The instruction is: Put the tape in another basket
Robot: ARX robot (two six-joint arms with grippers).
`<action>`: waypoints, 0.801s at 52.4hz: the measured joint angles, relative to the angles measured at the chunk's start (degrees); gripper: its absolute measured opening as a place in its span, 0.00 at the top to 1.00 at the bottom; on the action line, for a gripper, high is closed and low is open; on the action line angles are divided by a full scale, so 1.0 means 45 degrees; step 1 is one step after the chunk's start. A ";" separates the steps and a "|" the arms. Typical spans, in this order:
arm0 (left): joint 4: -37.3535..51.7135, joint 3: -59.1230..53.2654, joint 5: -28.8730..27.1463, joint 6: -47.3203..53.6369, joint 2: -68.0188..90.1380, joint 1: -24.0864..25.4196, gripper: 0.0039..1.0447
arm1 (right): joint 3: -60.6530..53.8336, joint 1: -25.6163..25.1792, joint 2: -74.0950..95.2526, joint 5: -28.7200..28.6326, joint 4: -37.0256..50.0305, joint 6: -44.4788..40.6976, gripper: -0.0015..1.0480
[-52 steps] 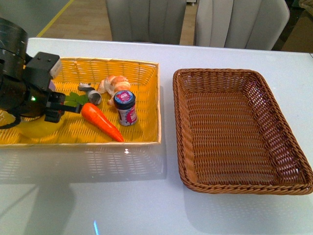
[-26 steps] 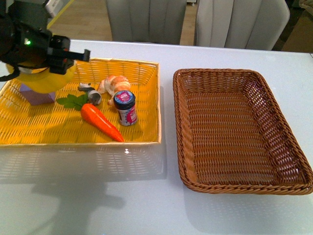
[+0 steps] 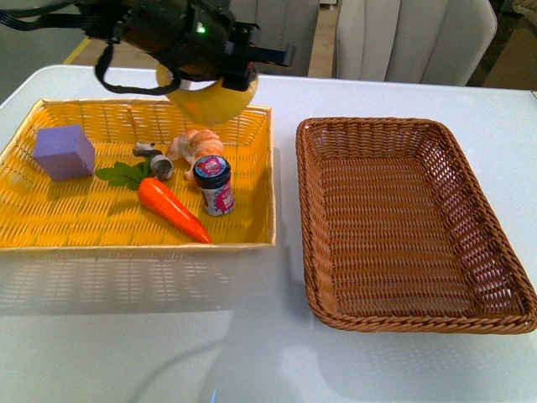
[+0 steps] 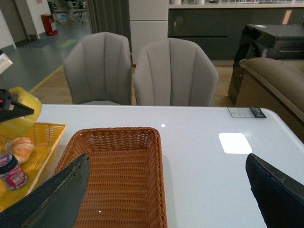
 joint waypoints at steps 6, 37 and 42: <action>-0.0097 0.0680 0.0282 -0.0544 0.0408 -0.0257 0.85 | 0.0000 0.0000 0.0000 0.0000 0.0000 0.0005 0.09; 0.0039 0.1394 0.2132 -0.3337 0.0967 -0.2103 0.85 | 0.0000 0.0000 0.0000 0.0000 0.0000 0.0005 0.09; 0.0044 0.1253 0.2399 -0.3672 0.0967 -0.2375 0.85 | 0.0000 0.0000 0.0000 0.0000 0.0000 0.0000 0.09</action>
